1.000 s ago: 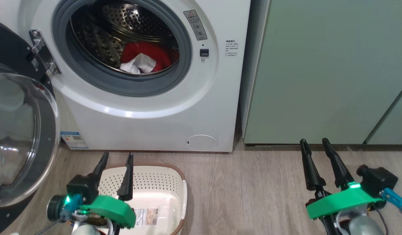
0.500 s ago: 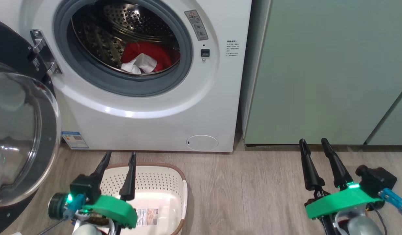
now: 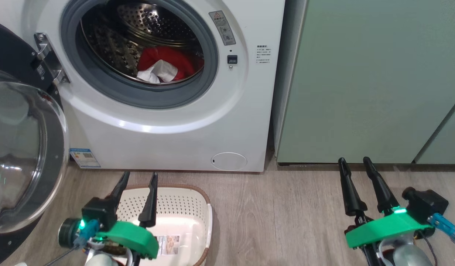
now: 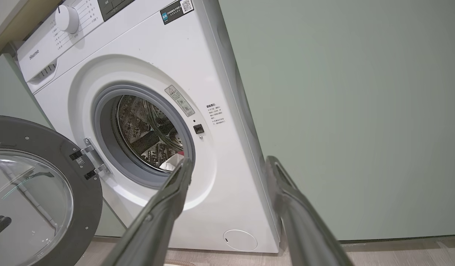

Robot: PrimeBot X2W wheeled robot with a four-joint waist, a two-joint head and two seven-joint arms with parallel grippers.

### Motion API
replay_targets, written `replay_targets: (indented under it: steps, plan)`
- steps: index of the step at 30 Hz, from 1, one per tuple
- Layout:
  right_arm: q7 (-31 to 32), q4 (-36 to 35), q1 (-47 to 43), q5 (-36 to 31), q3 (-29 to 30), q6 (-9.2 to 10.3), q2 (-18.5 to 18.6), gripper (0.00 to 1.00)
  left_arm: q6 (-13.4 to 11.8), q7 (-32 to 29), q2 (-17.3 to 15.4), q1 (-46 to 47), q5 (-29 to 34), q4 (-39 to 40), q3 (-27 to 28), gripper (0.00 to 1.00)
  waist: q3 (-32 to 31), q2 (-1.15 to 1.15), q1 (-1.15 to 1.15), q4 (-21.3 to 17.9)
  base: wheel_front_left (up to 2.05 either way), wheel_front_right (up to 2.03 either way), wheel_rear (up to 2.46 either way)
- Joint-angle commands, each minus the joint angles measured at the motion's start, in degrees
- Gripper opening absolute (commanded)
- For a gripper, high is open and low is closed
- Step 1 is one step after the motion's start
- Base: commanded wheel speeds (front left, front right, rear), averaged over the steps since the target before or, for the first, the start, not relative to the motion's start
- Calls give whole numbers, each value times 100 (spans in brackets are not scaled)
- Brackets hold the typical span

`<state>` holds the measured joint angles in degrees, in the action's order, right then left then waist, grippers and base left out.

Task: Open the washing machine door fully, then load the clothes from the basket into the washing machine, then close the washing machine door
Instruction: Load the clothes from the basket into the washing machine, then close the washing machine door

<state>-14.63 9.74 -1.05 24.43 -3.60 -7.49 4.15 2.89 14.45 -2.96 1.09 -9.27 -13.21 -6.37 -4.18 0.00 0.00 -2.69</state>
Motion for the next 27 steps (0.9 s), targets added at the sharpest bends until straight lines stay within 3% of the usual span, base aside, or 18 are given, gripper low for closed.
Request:
replay_targets:
  steps: [1,12,27]
  plan:
    - [-37,-164,162,-16,-135,0,47,100,-11,54,7,209,-38,193,127,100,-9,0,0,7,0,0,0]
    - [-37,-147,141,5,-164,0,50,100,-64,55,8,236,-68,66,127,100,-43,0,0,35,-67,67,0]
    - [-37,-136,137,11,-157,0,48,100,-100,55,8,247,-26,96,161,100,-4,0,0,81,-201,201,0]
